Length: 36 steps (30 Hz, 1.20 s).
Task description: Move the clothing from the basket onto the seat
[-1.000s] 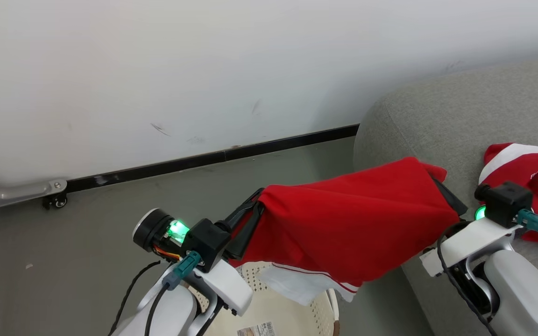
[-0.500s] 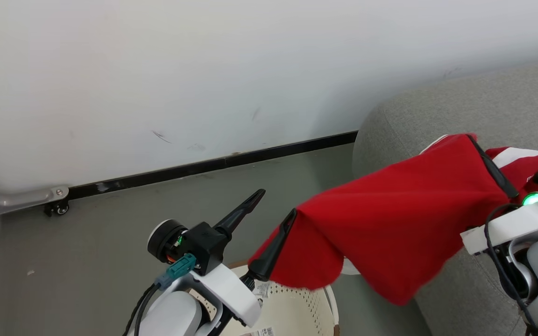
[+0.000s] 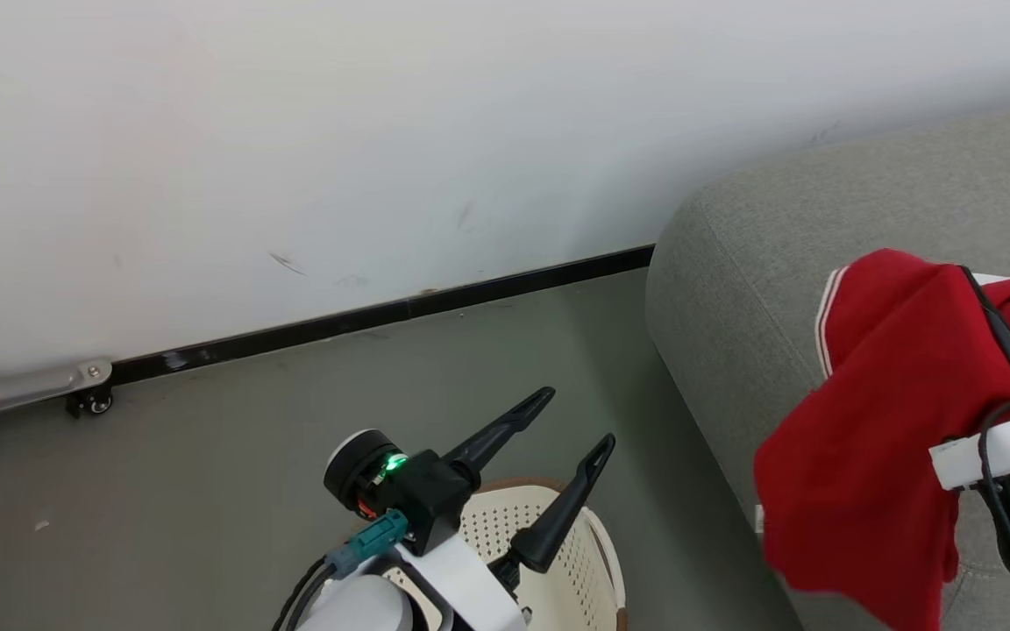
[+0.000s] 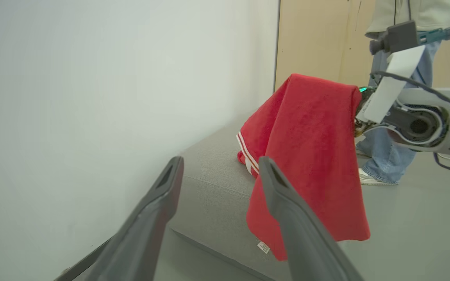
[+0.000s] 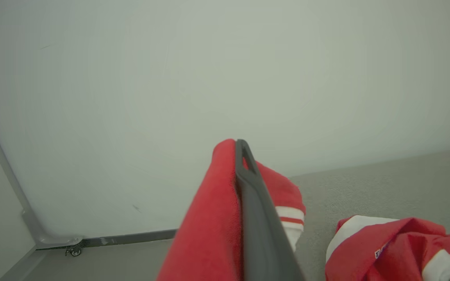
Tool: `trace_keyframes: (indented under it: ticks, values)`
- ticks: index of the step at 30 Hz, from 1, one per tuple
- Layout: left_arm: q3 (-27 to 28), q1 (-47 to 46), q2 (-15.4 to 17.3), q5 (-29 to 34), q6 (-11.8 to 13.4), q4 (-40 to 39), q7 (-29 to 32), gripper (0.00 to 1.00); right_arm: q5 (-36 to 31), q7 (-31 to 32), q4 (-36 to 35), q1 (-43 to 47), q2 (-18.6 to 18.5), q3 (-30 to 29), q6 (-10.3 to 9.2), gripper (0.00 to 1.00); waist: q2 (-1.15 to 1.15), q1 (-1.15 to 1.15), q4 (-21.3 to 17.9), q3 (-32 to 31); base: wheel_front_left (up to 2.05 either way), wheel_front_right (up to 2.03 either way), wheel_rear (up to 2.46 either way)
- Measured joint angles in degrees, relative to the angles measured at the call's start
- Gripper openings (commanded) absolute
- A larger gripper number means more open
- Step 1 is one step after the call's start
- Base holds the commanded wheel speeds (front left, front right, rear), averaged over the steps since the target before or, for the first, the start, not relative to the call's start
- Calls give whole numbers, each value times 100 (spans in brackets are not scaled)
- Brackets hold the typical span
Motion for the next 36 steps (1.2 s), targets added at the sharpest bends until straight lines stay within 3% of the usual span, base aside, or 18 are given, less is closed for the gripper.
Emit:
trace_keyframes:
  ticks: [10, 36]
  values:
    - [-304, 30, -31, -15, -43, -101, 0, 100, -58, 0, -112, 354, -100, -523, 1, 0, 0, 0, -169, 14, 0, 0, 0]
    - [-566, 29, -115, -98, -92, -77, 0, 100, -174, 298, -638, 716, 9, -892, 0, 0, 0, 0, -781, 226, 0, 0, 0]
